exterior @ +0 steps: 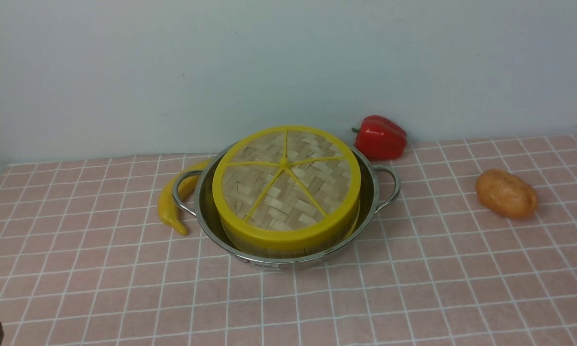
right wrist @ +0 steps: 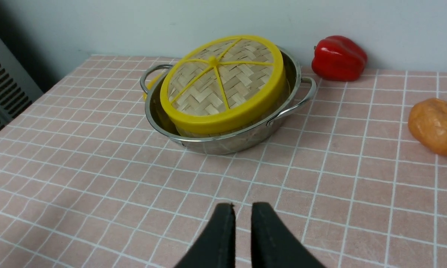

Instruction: Place the steamer in the pot on the pink tablecloth, and put the lid on the steamer.

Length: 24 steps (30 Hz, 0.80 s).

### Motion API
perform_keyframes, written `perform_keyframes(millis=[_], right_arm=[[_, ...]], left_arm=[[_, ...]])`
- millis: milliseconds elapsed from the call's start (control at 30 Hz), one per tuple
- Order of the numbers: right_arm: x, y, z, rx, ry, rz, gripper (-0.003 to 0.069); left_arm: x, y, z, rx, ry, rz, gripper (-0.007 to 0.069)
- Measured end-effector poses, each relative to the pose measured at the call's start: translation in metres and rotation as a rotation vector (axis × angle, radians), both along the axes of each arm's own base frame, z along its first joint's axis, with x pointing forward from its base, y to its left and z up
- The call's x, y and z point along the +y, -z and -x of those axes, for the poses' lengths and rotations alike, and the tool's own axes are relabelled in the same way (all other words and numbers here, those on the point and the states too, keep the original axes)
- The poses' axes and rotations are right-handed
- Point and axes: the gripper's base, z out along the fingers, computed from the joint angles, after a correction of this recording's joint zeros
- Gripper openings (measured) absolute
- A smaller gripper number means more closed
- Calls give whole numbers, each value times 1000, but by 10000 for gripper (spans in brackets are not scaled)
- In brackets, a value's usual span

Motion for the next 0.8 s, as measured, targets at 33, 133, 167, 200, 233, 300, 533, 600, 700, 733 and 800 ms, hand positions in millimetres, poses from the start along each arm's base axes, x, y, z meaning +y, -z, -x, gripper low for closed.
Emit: perform_keyframes(millis=[33,133,167,200,233,300,533,600,700,733,800], right_arm=[[0,0,0,1,-2,-4,97],[1,0,0,4,-5,-7,107],[1,0,0,4,-5,-8,110],[1,0,0,4,-5,-8,113],[1,0,0,4,-5,-8,116],[1,0,0,4,-5,-8,120],[1,0,0,4,-6,-9,139],[1,0,0,4,-6,-9,143],[1,0,0,3,-7,-8,155],[1,0,1,0,-8,-4,158],[-2,1,1,-34,7,35,164]], left_arm=[[0,-1,1,-10,-5,-1,53],[0,-2,1,-22,-6,-1,57],[0,-2,1,-23,-5,-1,62],[0,-2,1,-23,-5,-1,64],[0,-2,1,-23,-5,-1,64],[0,-2,1,-24,-5,-1,64],[0,-2,1,-25,-5,-1,85],[0,-2,1,-25,-5,-1,85],[0,-2,1,-25,-5,-1,95],[0,-2,1,-25,-5,-1,96],[0,-2,1,-25,-5,-1,96]])
